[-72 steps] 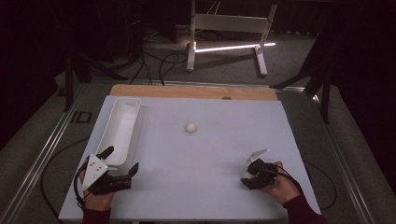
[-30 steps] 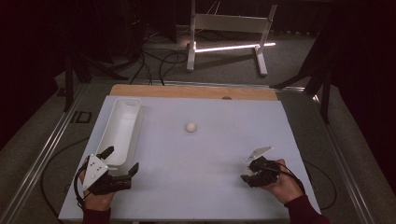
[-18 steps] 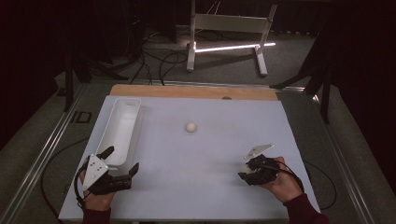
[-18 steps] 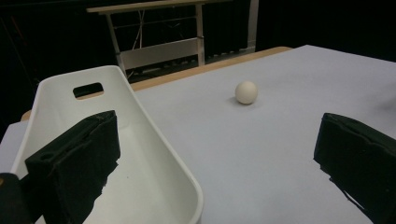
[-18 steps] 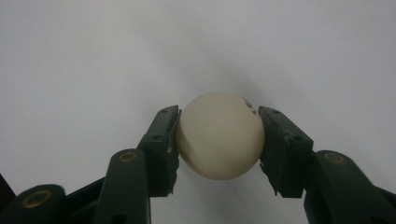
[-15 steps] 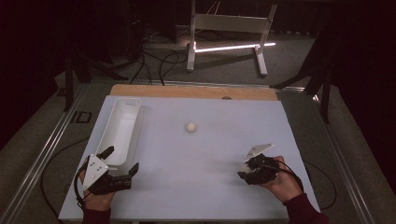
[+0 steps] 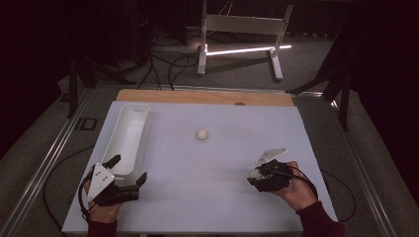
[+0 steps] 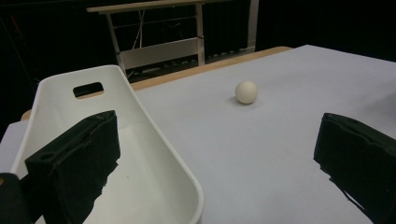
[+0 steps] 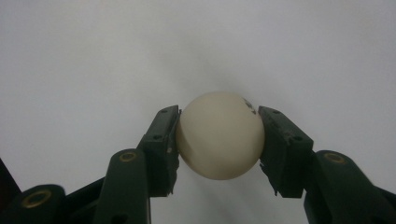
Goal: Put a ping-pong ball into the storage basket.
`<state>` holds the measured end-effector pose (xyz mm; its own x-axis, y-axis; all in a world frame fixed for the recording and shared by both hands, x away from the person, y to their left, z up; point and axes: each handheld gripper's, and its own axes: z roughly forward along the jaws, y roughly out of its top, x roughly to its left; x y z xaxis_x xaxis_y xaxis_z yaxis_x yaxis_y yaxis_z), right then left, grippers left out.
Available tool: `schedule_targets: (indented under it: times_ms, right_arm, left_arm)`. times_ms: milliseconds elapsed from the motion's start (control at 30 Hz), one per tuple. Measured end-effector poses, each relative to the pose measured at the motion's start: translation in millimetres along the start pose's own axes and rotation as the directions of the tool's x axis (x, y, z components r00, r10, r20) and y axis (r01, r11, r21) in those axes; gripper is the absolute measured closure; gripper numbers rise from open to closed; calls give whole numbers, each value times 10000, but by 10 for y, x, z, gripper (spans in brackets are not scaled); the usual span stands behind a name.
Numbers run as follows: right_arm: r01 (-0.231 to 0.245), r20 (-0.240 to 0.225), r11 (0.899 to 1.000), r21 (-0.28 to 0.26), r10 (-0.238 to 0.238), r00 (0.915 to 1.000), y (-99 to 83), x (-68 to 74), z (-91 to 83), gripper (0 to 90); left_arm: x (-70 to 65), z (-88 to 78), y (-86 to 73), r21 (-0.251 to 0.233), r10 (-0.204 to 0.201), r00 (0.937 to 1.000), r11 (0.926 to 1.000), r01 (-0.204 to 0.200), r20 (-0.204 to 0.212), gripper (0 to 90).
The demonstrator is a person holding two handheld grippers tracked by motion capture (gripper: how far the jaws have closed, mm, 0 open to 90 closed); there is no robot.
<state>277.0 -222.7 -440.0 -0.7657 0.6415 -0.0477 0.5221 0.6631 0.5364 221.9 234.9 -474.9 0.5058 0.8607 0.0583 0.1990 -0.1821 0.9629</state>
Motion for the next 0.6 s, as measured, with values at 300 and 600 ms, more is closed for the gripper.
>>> schedule_targets:
  times_ms: [300,600]
  right_arm:
    - [38,-46,9997,-250,-39,10000,82,14,-47,503]
    - [101,8,9987,-498,-100,9999,131,31,-81,503]
  left_arm:
    - [1,0,-1,11,4,10000,10000,-4,0,10]
    - [0,-1,0,14,15,10000,10000,-15,5,10]
